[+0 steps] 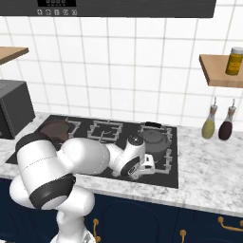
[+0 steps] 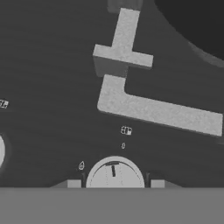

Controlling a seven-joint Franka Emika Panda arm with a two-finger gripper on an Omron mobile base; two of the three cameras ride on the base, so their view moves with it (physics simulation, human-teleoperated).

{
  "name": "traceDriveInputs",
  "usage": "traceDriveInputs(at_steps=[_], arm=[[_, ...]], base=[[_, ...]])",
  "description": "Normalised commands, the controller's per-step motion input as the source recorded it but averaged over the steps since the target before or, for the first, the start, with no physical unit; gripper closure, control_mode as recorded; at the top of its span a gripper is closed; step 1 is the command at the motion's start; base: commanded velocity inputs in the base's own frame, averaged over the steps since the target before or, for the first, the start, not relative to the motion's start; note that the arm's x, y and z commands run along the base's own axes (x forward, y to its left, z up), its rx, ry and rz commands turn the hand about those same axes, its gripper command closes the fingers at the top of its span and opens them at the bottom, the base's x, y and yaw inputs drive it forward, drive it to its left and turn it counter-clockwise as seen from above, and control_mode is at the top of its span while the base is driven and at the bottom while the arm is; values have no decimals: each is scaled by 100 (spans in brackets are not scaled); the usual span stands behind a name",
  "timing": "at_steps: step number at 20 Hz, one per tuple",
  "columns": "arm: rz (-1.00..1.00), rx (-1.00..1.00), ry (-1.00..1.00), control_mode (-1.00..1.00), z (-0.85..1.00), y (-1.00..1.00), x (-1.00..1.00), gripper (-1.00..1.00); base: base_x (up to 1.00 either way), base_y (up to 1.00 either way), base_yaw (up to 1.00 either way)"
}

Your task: Pick the kettle from the counter and place it on a stove burner. Then turn the burner on.

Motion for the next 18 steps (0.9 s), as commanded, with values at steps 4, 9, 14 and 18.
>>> traceDriveInputs(at_steps=[4,9,14,18], arm=[[41,-4,0,-100,0,9,-2,100],[37,-5,0,-100,0,4,-2,100],[35,-6,0,-100,-1,1,0,100],[30,-8,0,-100,-5,3,0,100]], base=[[0,0,0],[0,0,0],[0,0,0],[0,0,0]])
